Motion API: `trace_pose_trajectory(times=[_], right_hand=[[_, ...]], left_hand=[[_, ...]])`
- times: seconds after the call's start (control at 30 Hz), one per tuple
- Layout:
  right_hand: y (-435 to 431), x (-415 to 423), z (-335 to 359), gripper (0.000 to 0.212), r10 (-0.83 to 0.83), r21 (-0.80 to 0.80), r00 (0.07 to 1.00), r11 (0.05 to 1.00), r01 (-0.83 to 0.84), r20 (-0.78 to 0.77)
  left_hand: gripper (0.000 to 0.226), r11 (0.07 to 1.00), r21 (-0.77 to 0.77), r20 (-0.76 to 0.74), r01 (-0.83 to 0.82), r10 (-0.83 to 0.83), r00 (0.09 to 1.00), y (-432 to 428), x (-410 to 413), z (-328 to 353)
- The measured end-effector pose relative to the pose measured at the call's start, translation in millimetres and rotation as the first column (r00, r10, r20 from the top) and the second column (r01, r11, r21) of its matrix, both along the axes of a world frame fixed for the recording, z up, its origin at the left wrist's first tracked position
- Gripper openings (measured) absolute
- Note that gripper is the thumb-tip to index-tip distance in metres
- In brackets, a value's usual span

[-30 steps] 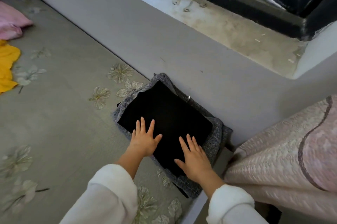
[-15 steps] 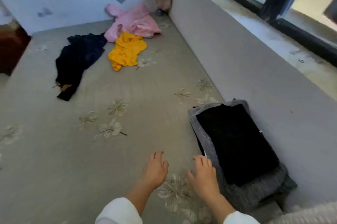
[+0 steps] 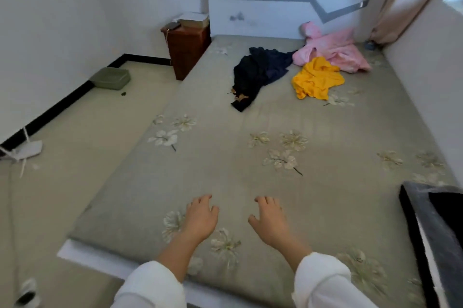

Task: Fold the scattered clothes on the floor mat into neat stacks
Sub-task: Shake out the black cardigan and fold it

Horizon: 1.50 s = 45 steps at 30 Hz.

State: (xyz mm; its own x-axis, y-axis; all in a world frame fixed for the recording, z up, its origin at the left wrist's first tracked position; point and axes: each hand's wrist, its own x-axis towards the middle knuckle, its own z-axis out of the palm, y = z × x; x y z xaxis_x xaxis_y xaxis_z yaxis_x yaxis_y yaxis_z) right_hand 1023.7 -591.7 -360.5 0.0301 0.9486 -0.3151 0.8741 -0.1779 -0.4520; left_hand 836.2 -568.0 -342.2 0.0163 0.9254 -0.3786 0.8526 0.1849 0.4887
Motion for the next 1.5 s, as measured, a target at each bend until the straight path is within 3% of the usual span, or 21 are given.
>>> trace_pose_trajectory(times=[0.2,0.37,0.67,1.1,1.33,1.5], right_hand=[[37,-174,14,0.054,0.207,0.041,0.978,0.978,-0.206,-0.014],[64,-299,21,0.057,0.431,0.031,0.903,0.902,-0.430,-0.004],[155,-483,33,0.056,0.608,0.065,0.792,0.790,-0.610,0.052],[303,-704,53,0.052,0.591,0.100,0.798,0.792,-0.602,0.115],[374,-803,56,0.050,0.481,0.132,0.860,0.854,-0.504,0.173],[408,-817,60,0.049,0.348,0.146,0.924,0.917,-0.371,0.160]], left_hand=[[0.047,0.983,0.041,-0.012,-0.178,0.179,0.984,-7,-166,27],[0.048,0.951,0.038,-0.056,-0.306,0.308,0.950,-10,-280,36],[0.048,0.934,0.100,-0.172,-0.342,0.354,0.919,51,-443,50],[0.047,0.959,0.156,-0.297,-0.237,0.274,0.915,195,-677,70],[0.047,0.980,0.168,-0.326,-0.105,0.155,0.932,279,-798,76],[0.049,0.989,0.144,-0.340,0.032,0.019,0.940,350,-829,76]])
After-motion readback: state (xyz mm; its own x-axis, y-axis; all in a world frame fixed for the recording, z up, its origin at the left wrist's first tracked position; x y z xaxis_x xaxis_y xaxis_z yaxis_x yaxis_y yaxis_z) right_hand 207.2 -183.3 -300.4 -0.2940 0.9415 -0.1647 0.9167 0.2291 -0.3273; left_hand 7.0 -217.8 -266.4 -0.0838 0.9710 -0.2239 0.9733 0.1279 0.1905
